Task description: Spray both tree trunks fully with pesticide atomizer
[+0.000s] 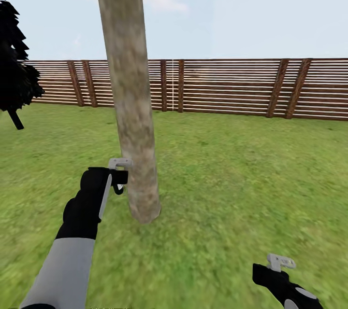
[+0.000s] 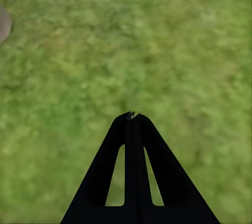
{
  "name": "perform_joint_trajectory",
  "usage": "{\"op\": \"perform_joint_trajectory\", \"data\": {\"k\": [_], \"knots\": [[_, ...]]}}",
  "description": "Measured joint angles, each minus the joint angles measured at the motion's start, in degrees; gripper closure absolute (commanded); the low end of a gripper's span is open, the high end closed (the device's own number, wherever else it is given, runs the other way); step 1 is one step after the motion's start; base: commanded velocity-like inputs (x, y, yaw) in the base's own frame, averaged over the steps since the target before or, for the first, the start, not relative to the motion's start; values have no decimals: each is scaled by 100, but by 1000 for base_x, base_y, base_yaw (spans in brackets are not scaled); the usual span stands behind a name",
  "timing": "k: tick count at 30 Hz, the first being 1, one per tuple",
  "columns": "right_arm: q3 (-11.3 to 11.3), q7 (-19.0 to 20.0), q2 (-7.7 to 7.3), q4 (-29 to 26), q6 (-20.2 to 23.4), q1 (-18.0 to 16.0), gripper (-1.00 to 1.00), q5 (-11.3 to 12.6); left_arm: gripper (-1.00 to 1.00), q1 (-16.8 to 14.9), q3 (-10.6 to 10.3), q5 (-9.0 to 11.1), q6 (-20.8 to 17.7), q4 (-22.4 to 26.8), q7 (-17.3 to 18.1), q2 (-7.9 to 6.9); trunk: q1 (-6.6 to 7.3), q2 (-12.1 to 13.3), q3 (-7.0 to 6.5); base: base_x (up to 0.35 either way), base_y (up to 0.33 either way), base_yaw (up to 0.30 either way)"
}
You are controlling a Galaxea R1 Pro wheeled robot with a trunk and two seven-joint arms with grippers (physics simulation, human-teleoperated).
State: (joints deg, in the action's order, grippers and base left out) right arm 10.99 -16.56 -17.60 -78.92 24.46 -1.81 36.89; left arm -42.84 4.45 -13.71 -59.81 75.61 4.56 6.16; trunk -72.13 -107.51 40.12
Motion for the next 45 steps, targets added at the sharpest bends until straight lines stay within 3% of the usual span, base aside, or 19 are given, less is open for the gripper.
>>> {"op": "perform_joint_trajectory", "data": {"k": [4, 7, 11, 15, 26, 37, 45], "knots": [[1, 0, 0, -1, 0, 1, 100, 6, 100, -19, -6, -2, 0, -40, -5, 27, 0, 0, 0, 0, 0, 38], [1, -4, 1, -1, 0, 1, 100, 7, 100, -235, -41, 11, 0, -258, -8, 35, 0, 0, 0, 0, 0, 8], [1, -8, 1, -1, 0, 1, 100, 3, 100, -558, -338, 28, 0, -734, -8, 112, 0, 0, 0, 0, 0, 2], [1, -9, 1, -1, 0, 1, 100, 5, 100, -748, -433, 16, 1, -1181, -8, 190, 0, 0, 0, 0, 0, 0], [1, -8, 1, -1, 0, 1, 100, 8, 100, -871, -453, 7, 1, -1542, -9, 209, 0, 0, 0, 0, 0, 0], [1, -9, 8, 0, 0, 0, 100, 8, 100, -1756, -452, 15, 1, -2207, -9, 262, 0, 0, 0, 0, 0, 14], [16, -17, 9, 0, 0, 0, 100, 7, 100, -1949, -449, 18, 0, -2305, -9, 287, 0, 0, 4, 0, 0, 238]]}}
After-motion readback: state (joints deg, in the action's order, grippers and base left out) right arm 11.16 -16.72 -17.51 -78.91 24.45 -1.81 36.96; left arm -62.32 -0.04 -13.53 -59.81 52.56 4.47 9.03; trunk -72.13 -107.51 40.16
